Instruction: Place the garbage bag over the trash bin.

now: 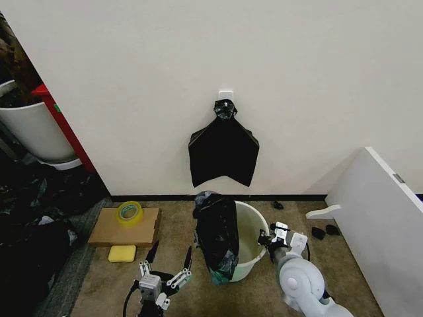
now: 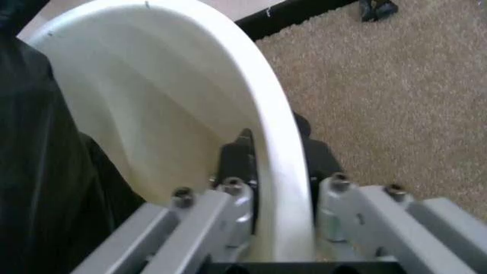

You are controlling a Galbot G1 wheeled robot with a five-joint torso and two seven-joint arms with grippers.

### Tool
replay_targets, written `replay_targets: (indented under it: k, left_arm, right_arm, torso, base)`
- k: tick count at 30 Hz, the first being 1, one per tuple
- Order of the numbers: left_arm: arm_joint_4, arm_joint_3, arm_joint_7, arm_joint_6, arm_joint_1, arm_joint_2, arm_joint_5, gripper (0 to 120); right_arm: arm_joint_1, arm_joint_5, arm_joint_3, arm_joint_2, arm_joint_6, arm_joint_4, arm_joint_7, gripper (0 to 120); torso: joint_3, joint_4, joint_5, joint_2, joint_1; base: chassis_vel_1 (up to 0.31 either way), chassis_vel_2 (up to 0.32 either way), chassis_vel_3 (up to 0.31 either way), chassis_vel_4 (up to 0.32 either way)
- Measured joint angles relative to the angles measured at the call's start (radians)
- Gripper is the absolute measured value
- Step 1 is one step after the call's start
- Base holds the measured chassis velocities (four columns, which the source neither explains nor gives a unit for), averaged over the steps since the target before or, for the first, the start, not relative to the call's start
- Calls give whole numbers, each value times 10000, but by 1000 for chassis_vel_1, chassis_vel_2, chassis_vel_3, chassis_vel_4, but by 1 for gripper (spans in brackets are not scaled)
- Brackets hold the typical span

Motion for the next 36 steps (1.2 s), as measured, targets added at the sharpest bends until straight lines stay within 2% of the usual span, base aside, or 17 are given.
replay_targets:
  k: [3,4,7,8,9,11,12,13,15,18,20,23,29,34,36]
  left_arm:
    - [-33,8,0,-10,27,-18,34,98]
    - [-33,8,0,-10,27,-18,34,98]
    - [-65,13,0,-12,47,-19,59,98]
    - [-65,13,0,-12,47,-19,59,98]
    - [-67,13,0,-14,51,-21,70,98]
    - [-91,9,-3,-21,74,-50,107,98]
    - [-91,9,-3,-21,74,-50,107,98]
    - [-94,8,-11,-23,75,-72,116,98]
    - [-90,43,-61,-23,72,-98,182,98]
    - [-27,83,-157,-15,40,-107,275,98]
    - [43,115,-250,67,-9,-118,333,98]
    - [54,135,-297,189,-51,-113,350,98]
    - [65,148,-401,433,-129,-99,384,98]
    - [112,164,-540,640,-240,-111,482,98]
    - [124,174,-578,727,-303,-130,493,98]
  right_arm:
    - [-309,-544,93,-42,88,284,-176,30]
    - [-309,-544,93,-42,88,284,-176,30]
    - [-601,-1510,243,-121,150,655,-270,45]
    - [-601,-1510,243,-121,150,655,-270,45]
    - [-685,-1883,298,-146,150,748,-270,47]
    - [-1067,-3484,587,-233,283,1283,-276,58]
    - [-1067,-3484,587,-233,283,1283,-276,58]
    - [-1236,-3889,766,-299,323,1677,-301,64]
    - [-1449,-4030,1042,-546,210,2579,-419,73]
    - [-1590,-3849,1080,-769,49,3223,-879,80]
    - [-1689,-3759,672,-982,-322,3939,-1721,92]
    - [-1457,-3711,108,-1060,-788,4076,-2130,98]
    - [-526,-3712,-770,-1302,-1489,3572,-2426,100]
    - [479,-3832,-1716,-1353,-2050,2839,-2093,98]
    - [872,-3864,-2111,-1200,-2358,2480,-1853,88]
  torso:
    - [0,-1,0,0,0]
    - [0,-1,0,0,0]
    - [1,0,0,0,0]
    - [1,0,0,0,0]
    - [1,0,0,0,0]
    - [1,-1,1,0,0]
    - [1,-1,1,0,0]
    - [1,-2,1,0,0]
    - [0,-2,-2,0,0]
    - [0,0,-1,0,0]
    - [0,-2,-2,0,0]
    - [0,-1,-1,0,0]
    - [1,0,0,0,0]
    - [1,0,-2,0,1]
    - [1,0,0,-1,1]
  base:
    - [0,0,0,0]
    - [0,0,0,0]
    - [0,0,0,0]
    - [0,0,0,0]
    - [0,0,0,0]
    - [0,0,0,0]
    - [0,0,0,0]
    - [0,0,0,0]
    - [0,0,0,0]
    - [0,0,0,0]
    - [0,0,0,0]
    - [0,0,0,0]
    - [0,0,0,0]
    - [0,0,0,0]
    - [0,0,0,0]
